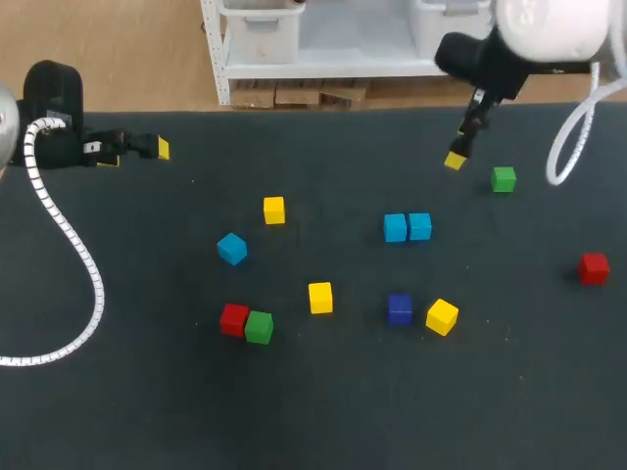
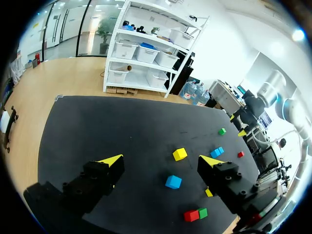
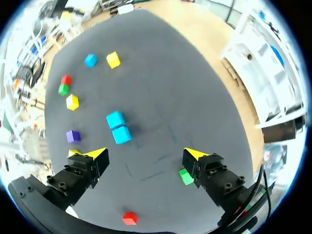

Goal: Place the blue cubes, place green cubes on the blue cubes, place the yellow cubes on the green cubes, then place the red cubes on the yellow cubes, and place purple cube on the red cubes.

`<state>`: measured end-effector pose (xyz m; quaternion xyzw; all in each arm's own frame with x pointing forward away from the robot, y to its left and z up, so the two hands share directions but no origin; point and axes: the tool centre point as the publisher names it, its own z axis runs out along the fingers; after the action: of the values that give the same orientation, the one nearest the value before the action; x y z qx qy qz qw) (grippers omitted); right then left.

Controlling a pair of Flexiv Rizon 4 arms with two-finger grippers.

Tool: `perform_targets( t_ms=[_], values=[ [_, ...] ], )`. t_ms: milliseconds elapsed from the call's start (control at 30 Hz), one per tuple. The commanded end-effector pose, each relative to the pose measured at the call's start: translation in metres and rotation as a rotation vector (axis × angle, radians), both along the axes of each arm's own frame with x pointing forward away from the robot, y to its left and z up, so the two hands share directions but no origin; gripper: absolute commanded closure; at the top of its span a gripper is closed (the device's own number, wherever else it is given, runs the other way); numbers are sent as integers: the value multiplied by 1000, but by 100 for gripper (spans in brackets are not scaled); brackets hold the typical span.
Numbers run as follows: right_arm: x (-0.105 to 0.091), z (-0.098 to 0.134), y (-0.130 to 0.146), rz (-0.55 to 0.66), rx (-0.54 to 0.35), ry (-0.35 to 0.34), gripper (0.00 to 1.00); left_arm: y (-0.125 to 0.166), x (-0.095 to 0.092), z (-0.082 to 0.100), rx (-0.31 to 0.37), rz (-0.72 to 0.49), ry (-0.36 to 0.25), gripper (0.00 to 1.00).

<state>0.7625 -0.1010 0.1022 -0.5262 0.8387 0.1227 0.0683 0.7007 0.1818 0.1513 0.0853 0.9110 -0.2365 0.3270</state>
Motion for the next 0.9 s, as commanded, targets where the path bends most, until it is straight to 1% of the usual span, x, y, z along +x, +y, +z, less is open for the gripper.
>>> perform_targets(
  t_ms=[33,133,167,200,267,333,400,433,500,733,767,833,900],
  values=[
    [-3,9,-11,-63,102,-48,0,2,0,-1,-9,-7,-6,0],
    [1,18,-14,-120,159,-94,0,2,0,-1,-9,-7,-6,0],
    [2,23,-15,-150,187,-99,0,2,0,-1,-9,-7,-6,0],
    [2,26,-16,-162,203,-105,0,2,0,-1,-9,-7,-6,0],
    [2,32,-19,-197,231,-141,0,2,0,-1,-9,-7,-6,0],
    [3,39,-24,-233,269,-148,0,2,0,-1,-9,-7,-6,0],
    [2,44,-29,-270,291,-184,0,2,0,-1,-9,-7,-6,0],
    [2,46,-32,-283,303,-186,0,2,0,-1,-9,-7,-6,0],
    [-2,49,-36,-289,298,-211,0,2,0,-1,-9,-7,-6,0],
    [-14,56,-54,-366,332,-251,0,2,0,-1,-9,-7,-6,0],
    [-16,57,-56,-375,328,-275,0,2,0,-1,-9,-7,-6,0],
    [-20,59,-60,-386,347,-270,0,2,0,-1,-9,-7,-6,0],
    [-24,62,-63,-398,354,-282,0,2,0,-1,-9,-7,-6,0]
  ],
)
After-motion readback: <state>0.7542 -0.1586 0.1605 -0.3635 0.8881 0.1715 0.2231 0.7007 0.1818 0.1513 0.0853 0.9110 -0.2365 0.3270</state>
